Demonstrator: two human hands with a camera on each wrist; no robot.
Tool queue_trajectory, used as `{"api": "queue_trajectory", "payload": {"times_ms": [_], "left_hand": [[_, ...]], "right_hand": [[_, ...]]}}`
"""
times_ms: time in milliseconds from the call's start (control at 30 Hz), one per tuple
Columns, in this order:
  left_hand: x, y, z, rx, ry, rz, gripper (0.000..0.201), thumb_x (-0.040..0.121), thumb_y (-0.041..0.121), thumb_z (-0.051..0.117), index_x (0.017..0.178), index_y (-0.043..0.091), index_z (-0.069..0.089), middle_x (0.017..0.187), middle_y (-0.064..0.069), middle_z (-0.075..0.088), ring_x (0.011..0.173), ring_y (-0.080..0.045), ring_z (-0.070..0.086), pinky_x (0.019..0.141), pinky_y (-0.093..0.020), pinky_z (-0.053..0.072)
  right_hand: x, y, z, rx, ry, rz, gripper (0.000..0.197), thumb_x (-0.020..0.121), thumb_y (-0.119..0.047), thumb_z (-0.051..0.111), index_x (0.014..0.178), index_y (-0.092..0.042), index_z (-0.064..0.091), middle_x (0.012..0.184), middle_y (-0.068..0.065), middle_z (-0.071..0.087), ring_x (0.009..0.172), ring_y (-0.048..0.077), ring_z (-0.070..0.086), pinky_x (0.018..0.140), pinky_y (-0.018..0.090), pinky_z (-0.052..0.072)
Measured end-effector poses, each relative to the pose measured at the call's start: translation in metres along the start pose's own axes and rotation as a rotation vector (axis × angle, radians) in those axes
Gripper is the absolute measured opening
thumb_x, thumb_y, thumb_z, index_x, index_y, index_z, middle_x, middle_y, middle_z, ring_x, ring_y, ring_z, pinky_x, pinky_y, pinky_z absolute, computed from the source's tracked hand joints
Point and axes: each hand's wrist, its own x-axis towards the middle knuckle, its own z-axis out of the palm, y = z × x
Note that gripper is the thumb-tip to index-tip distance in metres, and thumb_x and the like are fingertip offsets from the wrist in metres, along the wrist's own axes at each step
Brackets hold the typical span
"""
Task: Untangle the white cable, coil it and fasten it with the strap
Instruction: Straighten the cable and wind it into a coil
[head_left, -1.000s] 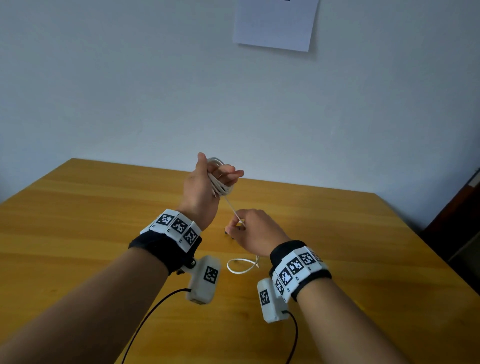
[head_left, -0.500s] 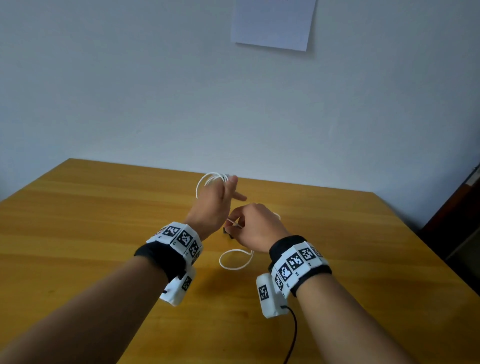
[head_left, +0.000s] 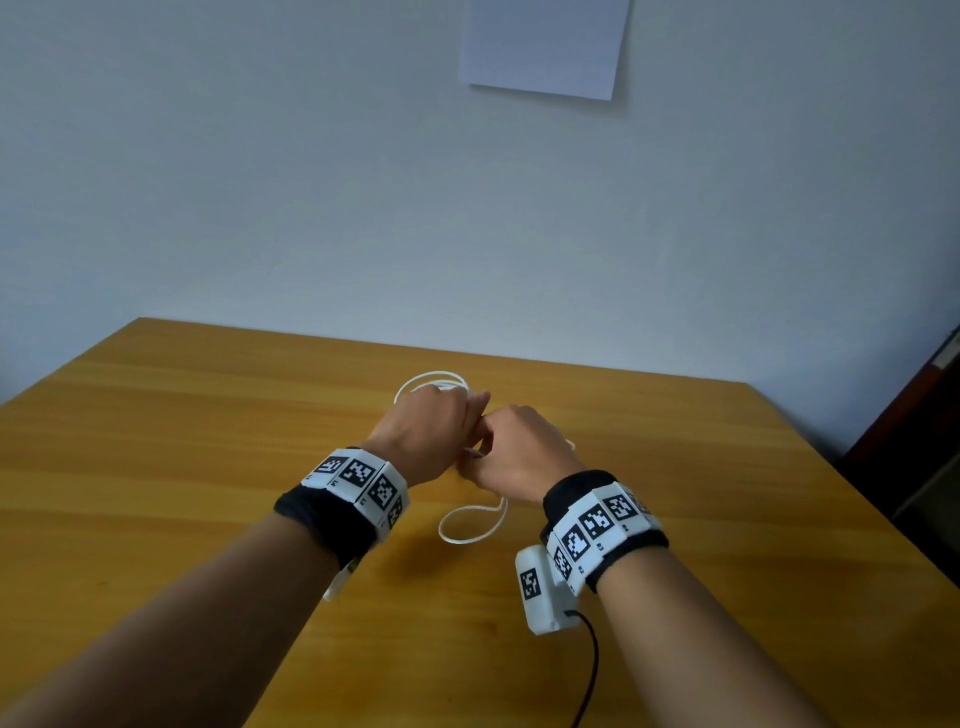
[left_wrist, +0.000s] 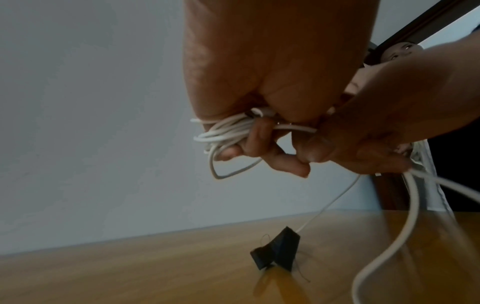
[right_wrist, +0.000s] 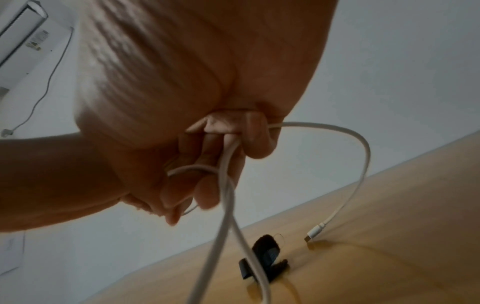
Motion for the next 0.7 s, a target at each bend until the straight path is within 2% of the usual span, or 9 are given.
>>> {"api": "queue_trajectory", "payload": {"times_ms": [67,133,233,300,367,467,533,633,700], "left_hand": [[0.000,-0.003,0.001,0.030,-0.023,-0.012,0.027,0.106,0.026,0.036,0.081,0.022,0.041,0.060,0.004,0.038,0.069,-0.032,0.062,0.064,-0.051,0.052],[-0.001,-0.009,0.000,0.028,-0.057,-0.080,0.034,0.107,0.030,0.030,0.088,0.015,0.054,0.062,0.002,0.044,0.064,-0.030,0.059,0.059,-0.047,0.050],[-0.004,-0.019,0.005,0.011,-0.103,-0.140,0.034,0.107,0.026,0.027,0.098,0.011,0.056,0.065,-0.004,0.048,0.061,-0.030,0.055,0.052,-0.043,0.042],[-0.005,-0.027,0.009,-0.013,-0.117,-0.144,0.046,0.106,0.034,0.025,0.081,0.007,0.054,0.061,-0.006,0.050,0.056,-0.027,0.052,0.056,-0.043,0.043],[-0.005,-0.034,0.011,-0.070,-0.152,-0.185,0.056,0.104,0.045,0.028,0.065,0.009,0.047,0.060,-0.008,0.054,0.056,-0.025,0.052,0.057,-0.039,0.042],[-0.010,-0.036,0.009,-0.093,-0.161,-0.252,0.062,0.101,0.056,0.032,0.060,0.011,0.045,0.061,-0.006,0.056,0.055,-0.022,0.051,0.052,-0.033,0.036],[-0.013,-0.038,0.009,-0.066,-0.195,-0.285,0.064,0.099,0.060,0.031,0.059,0.012,0.042,0.057,-0.005,0.051,0.052,-0.021,0.048,0.050,-0.031,0.034],[-0.013,-0.042,0.009,-0.090,-0.240,-0.348,0.070,0.098,0.062,0.028,0.064,0.007,0.054,0.063,-0.009,0.061,0.058,-0.025,0.057,0.055,-0.033,0.043],[-0.014,-0.041,0.009,-0.122,-0.244,-0.377,0.072,0.099,0.062,0.027,0.060,0.007,0.052,0.061,-0.009,0.059,0.055,-0.025,0.055,0.054,-0.034,0.042]], "right_hand": [[0.001,0.003,0.000,-0.017,0.011,-0.002,0.016,0.081,-0.038,0.071,0.084,-0.023,0.074,0.079,-0.005,0.072,0.076,0.022,0.068,0.062,0.031,0.050],[0.001,0.009,-0.002,-0.033,0.020,0.002,0.018,0.080,-0.045,0.073,0.088,-0.029,0.074,0.077,-0.009,0.072,0.077,0.016,0.068,0.066,0.030,0.053],[0.001,0.018,-0.004,-0.025,0.048,0.020,0.032,0.078,-0.062,0.070,0.084,-0.030,0.075,0.071,-0.012,0.071,0.073,0.008,0.067,0.068,0.029,0.055],[0.001,0.023,-0.004,-0.022,0.056,0.020,0.038,0.081,-0.067,0.065,0.079,-0.030,0.075,0.060,-0.014,0.065,0.062,0.004,0.061,0.062,0.026,0.052],[0.002,0.026,-0.003,-0.061,0.067,0.016,0.047,0.087,-0.068,0.059,0.068,-0.027,0.070,0.050,-0.010,0.056,0.050,0.007,0.051,0.055,0.024,0.043],[0.002,0.033,-0.003,-0.100,0.096,0.031,0.062,0.095,-0.067,0.048,0.057,-0.019,0.056,0.049,-0.006,0.046,0.045,0.015,0.041,0.050,0.025,0.032],[0.002,0.038,-0.004,-0.088,0.111,0.075,0.063,0.101,-0.064,0.041,0.057,-0.019,0.052,0.050,-0.006,0.043,0.044,0.016,0.038,0.051,0.025,0.033],[0.003,0.046,-0.002,-0.117,0.141,0.165,0.061,0.106,-0.060,0.031,0.061,-0.021,0.045,0.053,-0.006,0.043,0.045,0.016,0.040,0.052,0.027,0.035],[0.004,0.051,0.000,-0.144,0.168,0.223,0.058,0.107,-0.057,0.026,0.066,-0.020,0.045,0.057,-0.005,0.046,0.048,0.017,0.043,0.053,0.029,0.038]]}}
